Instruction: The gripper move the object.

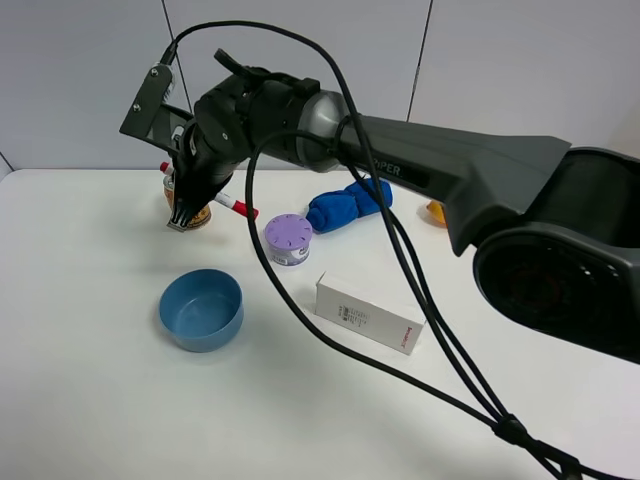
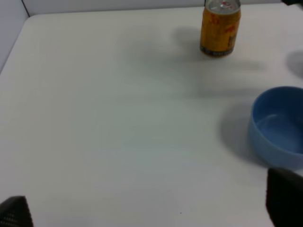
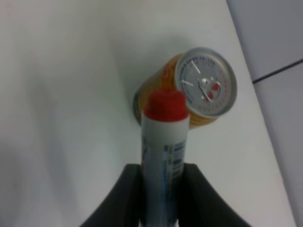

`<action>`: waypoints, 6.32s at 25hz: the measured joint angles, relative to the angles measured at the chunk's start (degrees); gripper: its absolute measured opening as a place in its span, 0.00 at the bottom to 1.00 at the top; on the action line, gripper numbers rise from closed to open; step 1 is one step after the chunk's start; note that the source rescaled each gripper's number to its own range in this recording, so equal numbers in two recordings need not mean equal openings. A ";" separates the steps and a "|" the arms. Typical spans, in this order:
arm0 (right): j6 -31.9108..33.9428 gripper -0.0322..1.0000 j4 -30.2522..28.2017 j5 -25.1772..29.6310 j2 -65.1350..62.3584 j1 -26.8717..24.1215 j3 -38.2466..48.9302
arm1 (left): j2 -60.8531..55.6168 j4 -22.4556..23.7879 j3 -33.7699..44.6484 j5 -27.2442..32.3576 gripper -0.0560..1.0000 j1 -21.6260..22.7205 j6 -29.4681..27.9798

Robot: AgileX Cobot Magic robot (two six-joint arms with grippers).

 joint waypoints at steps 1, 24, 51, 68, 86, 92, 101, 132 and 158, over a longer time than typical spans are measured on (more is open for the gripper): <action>-0.58 0.03 0.00 -0.82 0.45 0.00 0.00 | 0.00 0.00 0.00 0.00 1.00 0.00 0.00; 2.59 0.03 2.61 -4.81 6.77 0.00 0.00 | 0.00 0.00 0.00 0.00 1.00 0.00 0.00; 5.55 0.03 4.51 -6.15 8.78 0.00 0.00 | 0.00 0.00 0.00 0.00 1.00 0.00 0.00; 5.72 0.86 9.14 -4.68 8.35 0.00 0.00 | 0.00 0.00 0.00 0.00 1.00 0.00 0.00; 10.66 0.86 9.14 32.93 -17.35 0.00 -0.07 | 0.00 0.00 0.00 0.00 1.00 0.00 0.00; 15.93 0.86 9.14 34.56 -21.84 0.00 -0.07 | 0.00 0.00 0.00 0.00 1.00 0.00 0.00; 21.18 0.86 1.88 34.63 -26.95 -7.12 -0.07 | 0.00 0.00 0.00 0.00 1.00 0.00 0.00; 24.76 0.86 -1.36 34.74 -68.17 -49.86 43.60 | 0.00 0.00 0.00 0.00 1.00 0.00 0.00; 28.29 0.86 1.59 27.07 -127.37 -52.13 87.17 | 0.00 0.00 0.00 0.00 1.00 0.00 0.00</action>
